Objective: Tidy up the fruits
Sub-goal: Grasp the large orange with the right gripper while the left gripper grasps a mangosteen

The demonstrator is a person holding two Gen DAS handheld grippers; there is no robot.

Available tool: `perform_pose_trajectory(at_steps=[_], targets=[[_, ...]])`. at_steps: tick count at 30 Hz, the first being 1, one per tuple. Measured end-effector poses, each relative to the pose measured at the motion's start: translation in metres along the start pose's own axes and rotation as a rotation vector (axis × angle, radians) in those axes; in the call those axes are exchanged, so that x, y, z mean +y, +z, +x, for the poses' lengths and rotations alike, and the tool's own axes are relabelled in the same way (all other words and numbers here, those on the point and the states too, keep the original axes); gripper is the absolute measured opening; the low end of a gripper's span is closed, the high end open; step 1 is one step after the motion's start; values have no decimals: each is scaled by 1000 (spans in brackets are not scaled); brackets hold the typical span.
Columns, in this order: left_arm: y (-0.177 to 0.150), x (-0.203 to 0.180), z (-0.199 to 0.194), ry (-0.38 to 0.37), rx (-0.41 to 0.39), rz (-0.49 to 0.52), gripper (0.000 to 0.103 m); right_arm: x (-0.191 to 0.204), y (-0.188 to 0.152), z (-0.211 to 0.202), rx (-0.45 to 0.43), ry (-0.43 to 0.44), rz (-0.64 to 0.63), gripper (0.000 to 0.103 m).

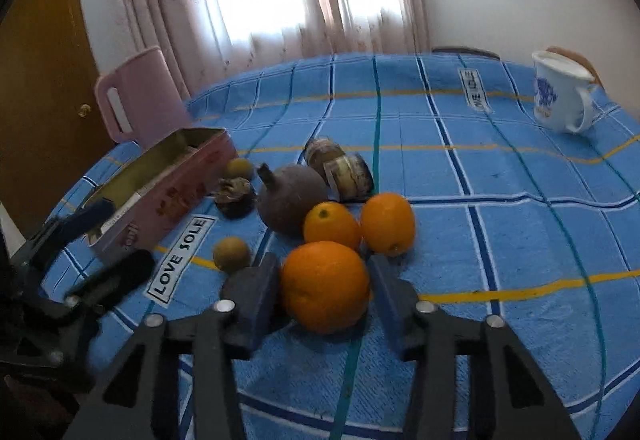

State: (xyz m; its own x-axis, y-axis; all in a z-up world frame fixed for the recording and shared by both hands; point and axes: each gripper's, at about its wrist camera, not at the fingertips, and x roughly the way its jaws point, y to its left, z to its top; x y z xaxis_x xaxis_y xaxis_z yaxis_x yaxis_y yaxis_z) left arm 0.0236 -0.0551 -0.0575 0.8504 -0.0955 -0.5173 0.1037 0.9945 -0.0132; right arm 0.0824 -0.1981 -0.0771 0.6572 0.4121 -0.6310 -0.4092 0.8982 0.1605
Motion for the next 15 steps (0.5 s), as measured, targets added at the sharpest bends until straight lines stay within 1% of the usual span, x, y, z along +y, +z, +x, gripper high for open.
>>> perform_pose_trajectory(at_steps=[2, 6, 7, 10, 11, 13, 14, 15], targets=[[0, -6, 1, -11, 5, 12, 102, -2, -2, -4, -9, 21, 7, 47], [-1, -16, 7, -45, 37, 28, 96, -8, -7, -16, -49, 28, 15, 47], [-1, -18, 8, -54, 46, 28, 93, -9, -7, -17, -59, 25, 18, 47], [0, -26, 14, -81, 69, 44, 90, -14, -8, -24, -82, -5, 20, 47], [1, -30, 16, -98, 81, 52, 88, -16, -9, -26, -89, -10, 23, 47], [2, -36, 22, -120, 107, 62, 76, -22, -9, -28, -98, -19, 31, 47], [2, -38, 24, -126, 119, 65, 73, -23, -10, -29, -99, -20, 32, 47], [3, -41, 27, -134, 131, 67, 68, -24, -10, -30, -101, -22, 33, 47]])
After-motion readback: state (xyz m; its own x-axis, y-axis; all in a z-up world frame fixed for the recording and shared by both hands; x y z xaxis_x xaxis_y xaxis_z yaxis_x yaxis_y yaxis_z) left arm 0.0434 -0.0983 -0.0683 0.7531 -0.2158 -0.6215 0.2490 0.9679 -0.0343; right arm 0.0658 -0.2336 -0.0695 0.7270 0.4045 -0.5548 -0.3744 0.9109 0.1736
